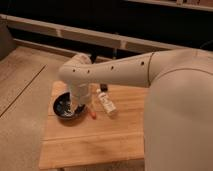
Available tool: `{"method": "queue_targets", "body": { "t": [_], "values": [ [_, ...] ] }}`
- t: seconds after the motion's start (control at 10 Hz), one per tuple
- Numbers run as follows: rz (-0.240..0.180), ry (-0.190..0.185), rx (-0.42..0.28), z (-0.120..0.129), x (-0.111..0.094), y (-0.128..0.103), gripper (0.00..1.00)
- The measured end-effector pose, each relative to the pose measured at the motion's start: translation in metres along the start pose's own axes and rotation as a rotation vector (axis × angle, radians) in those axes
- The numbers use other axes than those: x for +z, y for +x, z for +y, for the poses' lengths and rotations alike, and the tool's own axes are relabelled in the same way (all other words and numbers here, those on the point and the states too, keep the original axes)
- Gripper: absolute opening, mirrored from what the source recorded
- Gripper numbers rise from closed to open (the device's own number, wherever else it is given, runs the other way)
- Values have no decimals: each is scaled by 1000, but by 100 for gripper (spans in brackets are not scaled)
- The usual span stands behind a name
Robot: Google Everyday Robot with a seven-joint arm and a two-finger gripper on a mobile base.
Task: Place the bottle in the ceramic bowl
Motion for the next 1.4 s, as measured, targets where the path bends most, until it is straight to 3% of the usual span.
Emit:
{"method": "queue_targets", "body": {
  "t": [1.4],
  "values": [
    [0,0,0,0,0,0,65]
  ]
}}
